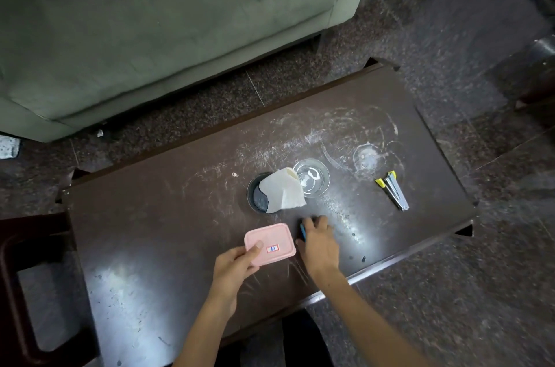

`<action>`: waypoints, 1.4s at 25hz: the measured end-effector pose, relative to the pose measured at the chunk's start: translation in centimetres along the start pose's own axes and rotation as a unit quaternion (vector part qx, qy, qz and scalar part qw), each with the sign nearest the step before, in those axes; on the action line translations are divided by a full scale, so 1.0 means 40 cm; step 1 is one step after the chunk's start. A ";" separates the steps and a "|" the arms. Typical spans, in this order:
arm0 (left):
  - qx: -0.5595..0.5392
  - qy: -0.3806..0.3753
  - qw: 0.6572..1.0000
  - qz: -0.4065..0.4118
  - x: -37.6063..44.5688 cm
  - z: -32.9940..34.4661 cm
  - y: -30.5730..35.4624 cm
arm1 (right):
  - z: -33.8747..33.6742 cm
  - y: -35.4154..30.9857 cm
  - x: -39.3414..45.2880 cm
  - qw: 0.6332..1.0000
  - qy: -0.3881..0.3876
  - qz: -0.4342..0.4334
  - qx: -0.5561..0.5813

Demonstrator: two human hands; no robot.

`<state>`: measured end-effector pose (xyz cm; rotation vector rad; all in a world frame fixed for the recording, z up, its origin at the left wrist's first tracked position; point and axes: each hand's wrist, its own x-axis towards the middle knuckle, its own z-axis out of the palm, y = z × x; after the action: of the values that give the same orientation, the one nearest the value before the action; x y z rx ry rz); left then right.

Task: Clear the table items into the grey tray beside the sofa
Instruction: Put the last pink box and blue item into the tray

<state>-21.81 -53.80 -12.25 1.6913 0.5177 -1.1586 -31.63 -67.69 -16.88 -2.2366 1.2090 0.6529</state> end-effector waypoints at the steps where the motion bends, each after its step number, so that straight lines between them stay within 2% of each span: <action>1: -0.003 0.001 1.000 0.002 0.001 -0.007 0.002 | 0.004 -0.005 0.005 1.000 -0.004 -0.004 -0.001; 6: -0.034 0.007 0.999 0.010 0.005 -0.061 0.013 | 0.012 -0.016 -0.018 0.993 -0.007 -0.017 0.121; 12: -0.080 0.016 0.996 0.029 -0.002 -0.215 -0.006 | 0.029 -0.122 -0.096 0.986 0.025 -0.061 0.154; 17: -0.107 0.052 0.991 0.056 -0.065 -0.500 -0.029 | 0.097 -0.383 -0.210 0.971 0.051 -0.132 0.194; 27: -0.186 0.218 0.950 0.123 -0.212 -1.234 -0.114 | 0.375 -1.028 -0.524 0.922 -0.019 -0.330 0.201; 32: -0.169 0.248 0.943 0.141 -0.246 -1.454 -0.192 | 0.487 -1.185 -0.631 0.907 -0.054 -0.374 0.185; 35: -0.079 0.294 0.938 0.164 -0.249 -1.547 -0.214 | 0.525 -1.242 -0.659 0.898 -0.039 -0.410 0.154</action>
<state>-4.68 6.51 -3.85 1.8862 0.6390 -0.3464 -5.47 -14.77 -5.99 -2.1392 0.2190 0.1848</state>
